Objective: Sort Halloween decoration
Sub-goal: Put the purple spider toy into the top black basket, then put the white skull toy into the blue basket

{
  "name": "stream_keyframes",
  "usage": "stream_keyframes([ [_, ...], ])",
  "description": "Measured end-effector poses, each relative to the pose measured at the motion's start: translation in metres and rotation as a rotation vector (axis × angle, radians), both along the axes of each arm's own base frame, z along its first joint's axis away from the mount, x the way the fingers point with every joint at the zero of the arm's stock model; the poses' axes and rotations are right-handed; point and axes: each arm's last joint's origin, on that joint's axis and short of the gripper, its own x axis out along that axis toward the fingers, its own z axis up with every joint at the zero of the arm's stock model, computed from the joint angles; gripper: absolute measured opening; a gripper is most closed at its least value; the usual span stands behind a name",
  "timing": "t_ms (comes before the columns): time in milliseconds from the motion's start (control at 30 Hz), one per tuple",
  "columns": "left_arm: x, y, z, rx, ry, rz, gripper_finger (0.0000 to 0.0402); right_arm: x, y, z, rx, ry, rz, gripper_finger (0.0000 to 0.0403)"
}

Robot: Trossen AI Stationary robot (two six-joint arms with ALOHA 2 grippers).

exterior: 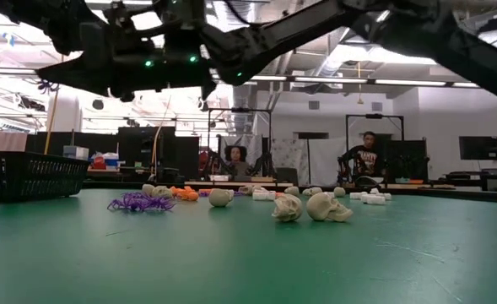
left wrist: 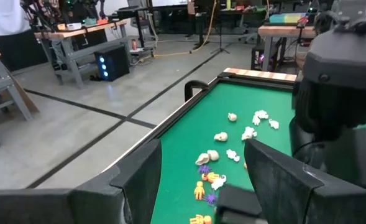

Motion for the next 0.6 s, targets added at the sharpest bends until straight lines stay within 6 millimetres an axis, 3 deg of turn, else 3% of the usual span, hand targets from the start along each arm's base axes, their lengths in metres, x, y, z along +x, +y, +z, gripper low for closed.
stream_keyframes([
  [367,0.0,0.001,0.0,0.003,0.001,0.026,0.0221,0.009,-0.001,-0.013,-0.037,0.027,0.003,0.006],
  [600,0.0,0.001,0.0,0.003,0.002,0.026,0.0221,0.008,-0.004,-0.014,-0.039,0.036,0.005,0.0123],
])
